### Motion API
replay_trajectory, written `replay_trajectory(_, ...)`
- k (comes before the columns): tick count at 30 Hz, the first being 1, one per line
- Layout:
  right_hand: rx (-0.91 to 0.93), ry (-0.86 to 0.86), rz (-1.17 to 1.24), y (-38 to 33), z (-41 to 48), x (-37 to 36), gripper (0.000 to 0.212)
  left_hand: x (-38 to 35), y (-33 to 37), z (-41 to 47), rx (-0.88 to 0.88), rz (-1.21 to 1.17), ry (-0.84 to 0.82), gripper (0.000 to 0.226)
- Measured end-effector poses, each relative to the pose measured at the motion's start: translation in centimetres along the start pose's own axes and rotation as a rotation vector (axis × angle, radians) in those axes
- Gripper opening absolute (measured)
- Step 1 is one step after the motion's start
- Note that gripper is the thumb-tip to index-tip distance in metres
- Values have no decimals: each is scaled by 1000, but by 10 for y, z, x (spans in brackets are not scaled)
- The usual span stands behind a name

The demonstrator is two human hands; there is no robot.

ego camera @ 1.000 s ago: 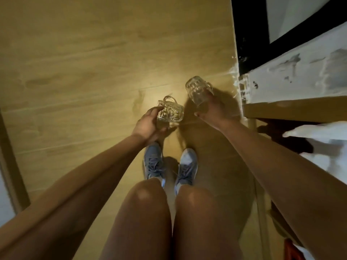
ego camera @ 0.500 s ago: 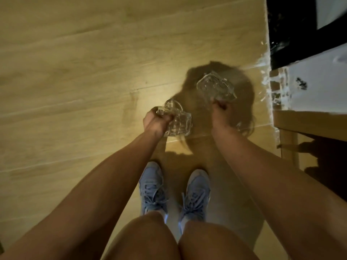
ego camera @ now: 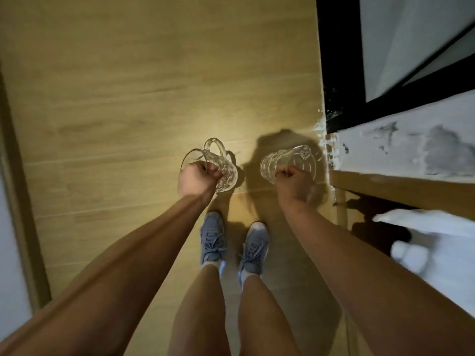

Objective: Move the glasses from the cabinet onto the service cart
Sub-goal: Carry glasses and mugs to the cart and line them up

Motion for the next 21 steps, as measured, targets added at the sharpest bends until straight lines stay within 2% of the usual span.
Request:
replay_trajectory(8,318,-77,-69,-198,-82,121,15,150,107,-127,-202,37,17,36)
replay_trajectory(13,428,-89,-174,-320,-132,185,15,264,161,-189,-311,-31,47,33)
replay_trajectory(18,569,-65,-179,-441,-192,235,18,391,189,-247,-398,-95,116,33)
replay_trajectory(21,675,-93,-275,-498,-225,247,12,457,183,-271,-431,-124,146,33)
Point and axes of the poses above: each hand's wrist, its own z-axis towards the middle knuckle, its own x-axis out of the back of the hand, y = z × x, the point moved 8 cm from there along z, towards the middle knuckle, and after that the axes turned 10 degrees about x, right-handed, at the moved point
